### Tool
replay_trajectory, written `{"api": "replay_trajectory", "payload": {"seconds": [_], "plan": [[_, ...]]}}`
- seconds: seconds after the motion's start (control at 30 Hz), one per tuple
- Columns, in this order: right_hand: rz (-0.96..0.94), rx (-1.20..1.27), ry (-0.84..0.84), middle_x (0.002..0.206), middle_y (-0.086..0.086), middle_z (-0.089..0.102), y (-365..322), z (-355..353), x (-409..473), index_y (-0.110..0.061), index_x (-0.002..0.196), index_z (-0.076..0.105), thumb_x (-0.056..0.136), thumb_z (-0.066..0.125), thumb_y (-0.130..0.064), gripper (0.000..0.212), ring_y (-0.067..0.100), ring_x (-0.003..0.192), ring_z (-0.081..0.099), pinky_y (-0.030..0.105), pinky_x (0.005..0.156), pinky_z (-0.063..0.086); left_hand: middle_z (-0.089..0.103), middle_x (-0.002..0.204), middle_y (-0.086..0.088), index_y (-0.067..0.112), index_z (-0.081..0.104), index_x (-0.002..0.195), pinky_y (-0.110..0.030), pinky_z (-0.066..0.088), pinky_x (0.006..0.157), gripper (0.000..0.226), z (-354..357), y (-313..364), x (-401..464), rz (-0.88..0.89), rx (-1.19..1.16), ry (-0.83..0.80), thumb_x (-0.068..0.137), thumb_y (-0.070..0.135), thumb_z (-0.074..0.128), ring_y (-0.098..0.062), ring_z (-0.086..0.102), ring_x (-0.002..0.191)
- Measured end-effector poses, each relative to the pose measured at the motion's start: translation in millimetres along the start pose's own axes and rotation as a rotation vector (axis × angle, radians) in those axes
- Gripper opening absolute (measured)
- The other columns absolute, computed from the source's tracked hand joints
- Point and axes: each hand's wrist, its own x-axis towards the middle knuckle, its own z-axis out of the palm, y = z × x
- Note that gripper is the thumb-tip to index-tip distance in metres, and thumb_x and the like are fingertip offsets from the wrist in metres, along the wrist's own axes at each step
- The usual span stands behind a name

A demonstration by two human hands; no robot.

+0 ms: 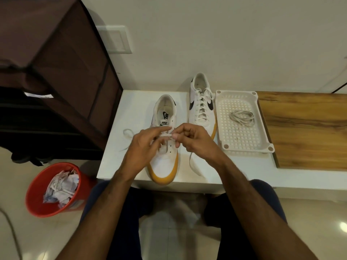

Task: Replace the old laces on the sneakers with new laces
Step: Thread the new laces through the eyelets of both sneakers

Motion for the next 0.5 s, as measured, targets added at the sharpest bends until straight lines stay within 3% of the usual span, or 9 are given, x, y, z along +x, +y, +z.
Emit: {"api": "replay_trajectory", "payload": {"seconds": [0.1,0.2,0.3,0.33,0.43,0.5], "plan": [[0.033,0.034,0.111,0.072,0.006,0.071,4,-15,0,-0.001,0.100,0.073,0.096,0.068,-0.013,0.013,0.022,0.054,0.042,0.026,0.050,0.031,0.067,0.081,0.006,0.011,0.075,0.115,-0.024,0.054,0.068,0.022,-19,-10,2,-0.086,-0.016,0.277,0.098,0.007,0.062,-0.011,0.064,0.072],[0.058,0.062,0.230,0.068,0.003,0.072,10,-24,1,0.004,0.096,0.074,0.094,0.071,-0.013,0.018,0.028,0.060,0.041,0.027,0.052,0.032,0.070,0.081,0.005,0.014,0.076,0.109,-0.021,0.052,0.070,0.018,-30,-23,-2,-0.212,0.055,0.361,0.100,0.015,0.061,-0.005,0.064,0.072],[0.095,-0.012,0.314,0.062,-0.001,0.070,18,-20,4,0.004,0.088,0.073,0.088,0.079,-0.025,0.030,0.016,0.051,0.047,0.024,0.049,0.039,0.071,0.082,0.010,0.026,0.075,0.102,-0.045,0.054,0.087,0.023,-32,-31,-6,-0.375,0.118,0.463,0.099,0.034,0.054,-0.006,0.065,0.079],[0.101,-0.022,0.327,0.062,-0.002,0.070,20,-19,5,0.003,0.087,0.073,0.088,0.079,-0.026,0.030,0.012,0.050,0.048,0.022,0.048,0.040,0.071,0.088,0.010,0.028,0.074,0.101,-0.051,0.050,0.092,0.024,-32,-31,-6,-0.435,0.140,0.491,0.099,0.037,0.052,-0.010,0.065,0.086],[0.084,0.027,0.291,0.076,0.002,0.076,23,-20,7,-0.005,0.095,0.076,0.096,0.069,-0.014,0.011,0.010,0.056,0.052,0.022,0.053,0.042,0.060,0.123,0.002,0.028,0.070,0.116,-0.048,0.034,0.100,0.022,-32,-27,-5,-0.549,0.351,0.436,0.096,0.024,0.060,-0.025,0.053,0.117],[0.062,0.021,0.221,0.090,0.005,0.079,23,-20,7,-0.012,0.104,0.076,0.099,0.061,-0.002,0.019,0.008,0.068,0.060,0.020,0.061,0.048,0.047,0.139,0.002,0.028,0.061,0.130,-0.049,0.030,0.102,0.041,-32,-18,-3,-0.418,0.389,0.390,0.091,0.016,0.065,-0.024,0.041,0.130]]}}
